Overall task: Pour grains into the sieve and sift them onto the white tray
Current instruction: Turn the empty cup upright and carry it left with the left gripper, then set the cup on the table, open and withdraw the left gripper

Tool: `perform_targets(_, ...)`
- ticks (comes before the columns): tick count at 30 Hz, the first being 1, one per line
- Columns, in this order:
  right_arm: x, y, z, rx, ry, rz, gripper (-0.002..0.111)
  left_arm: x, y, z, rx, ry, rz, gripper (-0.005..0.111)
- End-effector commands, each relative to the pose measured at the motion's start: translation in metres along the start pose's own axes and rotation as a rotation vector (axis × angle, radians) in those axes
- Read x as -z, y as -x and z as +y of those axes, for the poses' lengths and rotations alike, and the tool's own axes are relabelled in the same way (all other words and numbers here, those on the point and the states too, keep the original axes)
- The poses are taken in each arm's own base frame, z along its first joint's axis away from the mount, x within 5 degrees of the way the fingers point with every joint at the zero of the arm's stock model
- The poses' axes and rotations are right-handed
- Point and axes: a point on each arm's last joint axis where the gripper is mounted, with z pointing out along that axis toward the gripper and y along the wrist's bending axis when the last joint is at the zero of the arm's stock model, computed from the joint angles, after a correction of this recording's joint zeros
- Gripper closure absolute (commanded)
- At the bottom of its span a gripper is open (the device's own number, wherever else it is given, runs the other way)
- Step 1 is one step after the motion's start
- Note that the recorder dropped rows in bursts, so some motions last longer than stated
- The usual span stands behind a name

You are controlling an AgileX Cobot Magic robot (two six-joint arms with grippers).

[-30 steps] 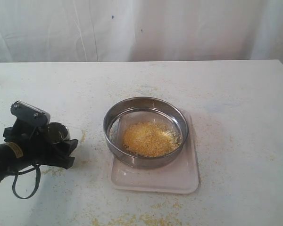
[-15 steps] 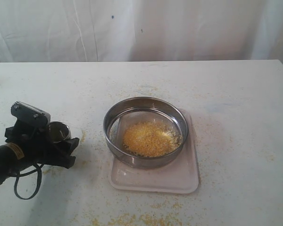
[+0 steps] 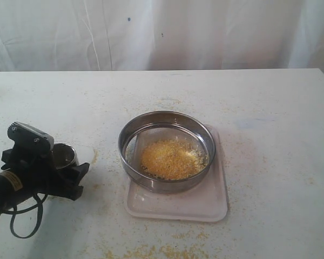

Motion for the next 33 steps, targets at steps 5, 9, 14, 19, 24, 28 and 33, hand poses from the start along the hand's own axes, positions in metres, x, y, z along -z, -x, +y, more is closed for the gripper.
perform_targets(5,0.0,-0.001,-0.001,0.001,-0.009,-0.009,0.108,0.003,0.006,0.001,-0.003,0.008,-0.048,0.002)
perform_targets(9,0.0,-0.001,-0.001,0.001,-0.009,-0.009,0.108,0.013,0.024,0.003,-0.033,0.02,-0.106,0.002)
perform_targets(14,0.0,-0.001,-0.001,0.001,-0.009,-0.009,0.108,0.028,0.033,0.004,-0.036,0.029,-0.145,0.002)
perform_targets(19,0.0,-0.001,-0.001,0.001,-0.009,-0.009,0.108,0.059,0.045,0.003,0.035,0.039,-0.211,0.004)
perform_targets(24,0.0,-0.001,-0.001,0.001,-0.009,-0.009,0.108,0.077,0.046,-0.002,0.06,0.024,-0.127,0.034)
perform_targets(28,0.0,-0.001,-0.001,0.001,-0.009,-0.009,0.108,0.092,0.052,-0.007,0.093,-0.005,-0.107,0.076)
perform_targets(33,0.0,-0.001,-0.001,0.001,-0.009,-0.009,0.108,0.119,0.066,-0.017,0.153,-0.065,-0.156,0.106)
